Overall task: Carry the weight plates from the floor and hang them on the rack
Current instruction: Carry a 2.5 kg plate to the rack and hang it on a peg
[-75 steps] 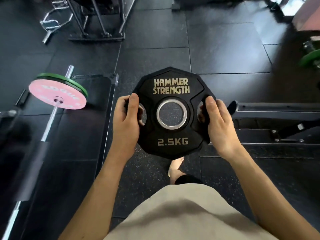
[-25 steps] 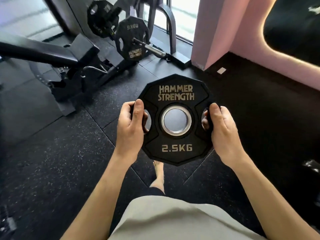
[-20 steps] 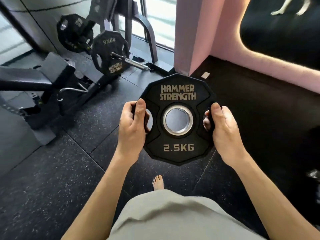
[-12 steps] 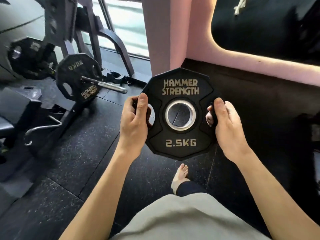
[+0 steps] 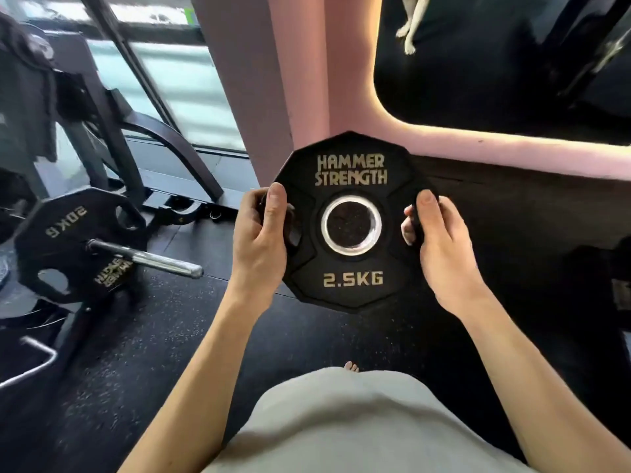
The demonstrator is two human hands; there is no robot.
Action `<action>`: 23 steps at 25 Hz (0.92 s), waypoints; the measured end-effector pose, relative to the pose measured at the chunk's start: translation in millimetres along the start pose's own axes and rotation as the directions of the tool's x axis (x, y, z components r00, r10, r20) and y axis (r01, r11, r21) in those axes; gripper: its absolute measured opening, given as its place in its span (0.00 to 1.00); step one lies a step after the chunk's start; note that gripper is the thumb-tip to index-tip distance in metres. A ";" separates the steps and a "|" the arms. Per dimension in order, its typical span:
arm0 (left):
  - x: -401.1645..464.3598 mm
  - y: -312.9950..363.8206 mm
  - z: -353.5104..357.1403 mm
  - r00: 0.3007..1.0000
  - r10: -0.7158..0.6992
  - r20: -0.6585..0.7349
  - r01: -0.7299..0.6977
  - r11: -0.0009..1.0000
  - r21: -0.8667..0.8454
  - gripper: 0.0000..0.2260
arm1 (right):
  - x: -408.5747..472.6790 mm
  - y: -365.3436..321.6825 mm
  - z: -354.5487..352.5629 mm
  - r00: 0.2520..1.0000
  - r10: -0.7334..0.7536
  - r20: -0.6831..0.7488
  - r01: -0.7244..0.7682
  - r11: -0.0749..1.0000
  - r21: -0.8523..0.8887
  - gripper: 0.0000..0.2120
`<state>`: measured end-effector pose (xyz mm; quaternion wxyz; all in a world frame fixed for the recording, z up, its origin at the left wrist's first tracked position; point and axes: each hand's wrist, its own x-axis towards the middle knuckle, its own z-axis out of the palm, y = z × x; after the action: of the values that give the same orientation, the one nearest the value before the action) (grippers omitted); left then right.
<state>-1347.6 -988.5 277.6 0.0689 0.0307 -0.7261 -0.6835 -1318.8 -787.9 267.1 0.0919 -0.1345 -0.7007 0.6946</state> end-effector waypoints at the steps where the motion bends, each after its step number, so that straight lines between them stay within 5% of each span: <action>1: 22.2 2.1 12.1 1.000 -0.003 0.007 0.003 1.000 -0.013 0.11 | 23.4 -2.3 0.4 1.000 0.007 -0.011 -0.007 1.000 -0.010 0.14; 13: 293.3 -12.1 146.2 0.942 0.056 0.331 -0.050 0.998 -0.027 0.12 | 263.3 -7.2 -2.6 0.954 -0.027 -0.300 0.051 0.996 0.073 0.13; 17: 373.0 5.5 217.2 0.849 0.109 0.516 -0.111 0.993 -0.027 0.13 | 319.7 -22.8 -20.6 0.878 0.004 -0.479 0.062 0.991 0.121 0.19; 23: 417.6 24.6 343.8 0.624 0.135 0.770 -0.120 0.990 -0.076 0.10 | 355.2 -36.0 -80.2 0.657 -0.011 -0.754 0.101 0.992 0.073 0.31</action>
<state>-1808.1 -705.2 307.0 -0.2001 -0.3167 -0.6800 -0.6303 -1632.0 -599.4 283.9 0.4018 -0.3826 -0.5650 0.6107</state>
